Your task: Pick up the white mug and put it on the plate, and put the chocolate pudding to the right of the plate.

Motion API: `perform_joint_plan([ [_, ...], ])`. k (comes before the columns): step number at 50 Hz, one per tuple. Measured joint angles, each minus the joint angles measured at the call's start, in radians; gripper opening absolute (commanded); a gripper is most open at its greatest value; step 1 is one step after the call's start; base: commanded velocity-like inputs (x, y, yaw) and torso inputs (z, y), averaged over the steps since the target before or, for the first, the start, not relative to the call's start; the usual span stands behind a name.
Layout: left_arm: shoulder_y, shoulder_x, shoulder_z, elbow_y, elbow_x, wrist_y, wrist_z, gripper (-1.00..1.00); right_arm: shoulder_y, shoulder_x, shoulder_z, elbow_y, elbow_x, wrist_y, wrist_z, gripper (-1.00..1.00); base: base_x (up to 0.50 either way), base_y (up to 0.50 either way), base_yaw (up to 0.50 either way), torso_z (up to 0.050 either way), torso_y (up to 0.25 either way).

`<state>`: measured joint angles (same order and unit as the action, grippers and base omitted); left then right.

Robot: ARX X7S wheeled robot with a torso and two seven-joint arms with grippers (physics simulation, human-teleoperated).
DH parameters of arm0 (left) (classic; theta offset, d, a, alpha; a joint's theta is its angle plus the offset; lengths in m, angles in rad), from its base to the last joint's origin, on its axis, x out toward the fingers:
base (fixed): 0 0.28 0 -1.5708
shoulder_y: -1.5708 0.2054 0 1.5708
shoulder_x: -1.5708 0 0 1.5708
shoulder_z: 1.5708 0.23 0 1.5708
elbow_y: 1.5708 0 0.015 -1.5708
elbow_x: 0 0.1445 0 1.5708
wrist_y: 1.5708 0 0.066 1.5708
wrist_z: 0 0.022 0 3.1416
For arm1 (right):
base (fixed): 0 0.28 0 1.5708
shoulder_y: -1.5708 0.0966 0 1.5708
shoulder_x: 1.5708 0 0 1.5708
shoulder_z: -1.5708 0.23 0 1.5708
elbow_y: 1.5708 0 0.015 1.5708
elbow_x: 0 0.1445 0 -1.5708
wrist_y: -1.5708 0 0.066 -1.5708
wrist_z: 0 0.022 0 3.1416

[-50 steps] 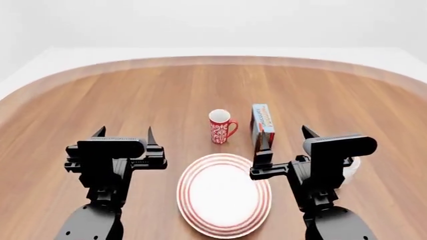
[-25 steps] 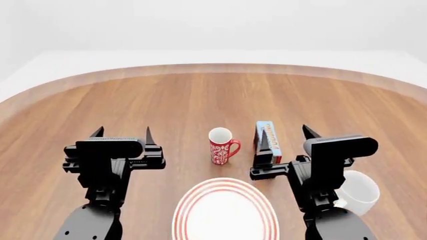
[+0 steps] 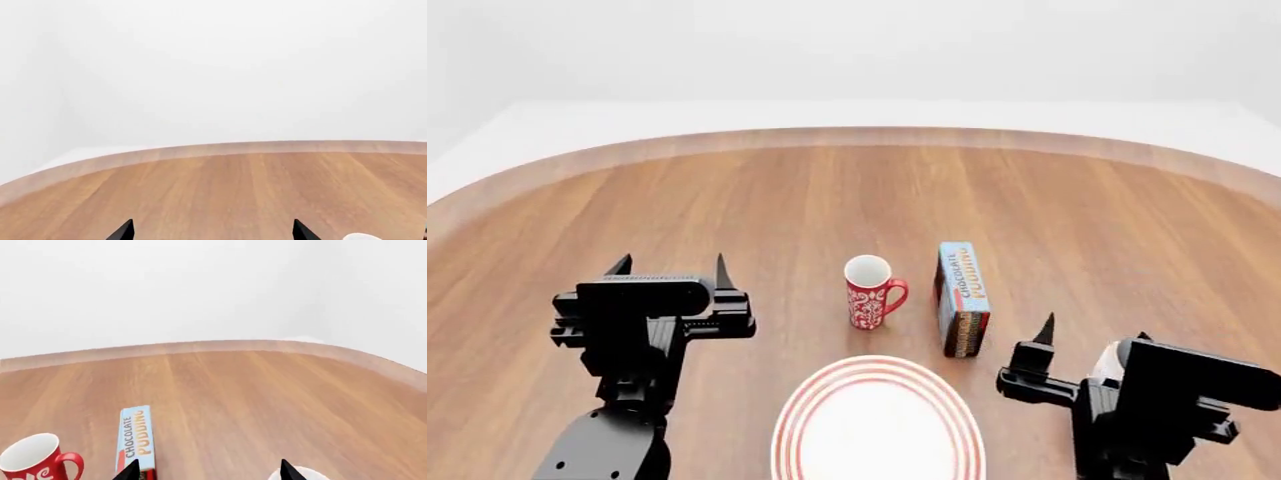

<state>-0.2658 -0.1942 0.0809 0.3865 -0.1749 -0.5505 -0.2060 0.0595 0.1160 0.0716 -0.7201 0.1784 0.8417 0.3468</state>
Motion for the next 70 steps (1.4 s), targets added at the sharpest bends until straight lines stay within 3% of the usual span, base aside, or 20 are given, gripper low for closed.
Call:
perform_joint_plan([
  [36,0.0,-0.011,0.006,-0.031,-0.019,0.021,-0.017,1.0,-0.109,-0.076,0.136,0.08,0.107,-0.075,0.202,1.0,0.0,0.0,0.0,0.0,0.0],
  [70,0.001,-0.024,0.015,-0.039,-0.032,0.028,-0.034,1.0,-0.046,-0.046,0.16,0.316,0.254,-0.077,0.227,1.0,0.0,0.0,0.0,0.0,0.0],
])
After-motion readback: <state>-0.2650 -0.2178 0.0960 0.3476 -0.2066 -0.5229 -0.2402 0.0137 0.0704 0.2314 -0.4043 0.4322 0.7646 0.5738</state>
